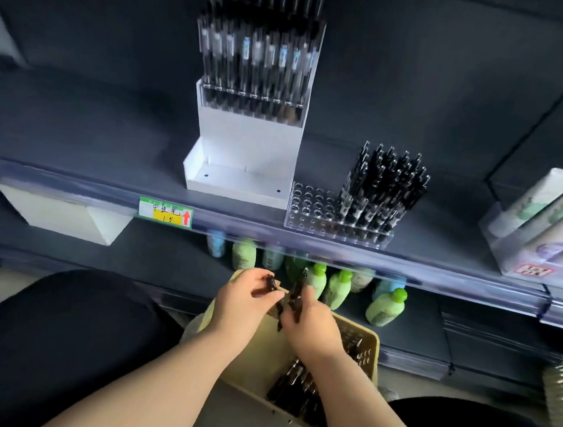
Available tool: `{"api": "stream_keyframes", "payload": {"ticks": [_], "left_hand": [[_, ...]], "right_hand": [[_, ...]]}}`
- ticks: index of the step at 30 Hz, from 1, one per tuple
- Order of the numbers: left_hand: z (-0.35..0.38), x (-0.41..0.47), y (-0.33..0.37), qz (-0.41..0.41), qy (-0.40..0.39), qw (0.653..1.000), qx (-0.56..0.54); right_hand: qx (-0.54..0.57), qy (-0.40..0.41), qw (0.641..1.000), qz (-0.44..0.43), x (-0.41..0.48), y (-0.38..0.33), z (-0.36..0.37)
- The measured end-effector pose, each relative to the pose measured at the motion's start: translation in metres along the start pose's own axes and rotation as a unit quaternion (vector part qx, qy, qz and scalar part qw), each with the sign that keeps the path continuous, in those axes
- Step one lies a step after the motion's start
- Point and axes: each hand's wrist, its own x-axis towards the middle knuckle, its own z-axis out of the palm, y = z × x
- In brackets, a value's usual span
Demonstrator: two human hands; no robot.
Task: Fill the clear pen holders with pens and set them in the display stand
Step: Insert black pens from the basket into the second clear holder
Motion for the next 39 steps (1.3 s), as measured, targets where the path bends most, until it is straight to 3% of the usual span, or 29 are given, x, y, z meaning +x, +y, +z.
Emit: {"api": "stream_keyframes", "payload": {"ticks": [7, 15, 20, 26, 39], "left_hand": [[-0.011, 0.006, 0.067, 0.088, 0.063, 0.983, -0.148], [-0.026, 0.04, 0.15, 0.22, 0.065, 0.957, -0.178], [-0.015, 0.075, 0.178, 0.253, 0.067, 0.947, -0.188], [-0.002, 0.102, 0.187, 0.297, 0.054, 0.943, -0.142], [0.011, 0.128, 0.165, 0.263, 0.066, 0.953, -0.133]], "right_hand": [[0.04, 0.114, 0.988, -0.092, 0.014, -0.041, -0.072], [0.116, 0.252, 0.949, -0.148, 0.033, -0.084, -0.165], [0.156, 0.261, 0.938, -0.166, 0.057, -0.103, -0.205], [0.107, 0.289, 0.933, -0.187, 0.085, -0.105, -0.22], [0.009, 0.263, 0.944, -0.2, 0.118, -0.095, -0.214]]}}
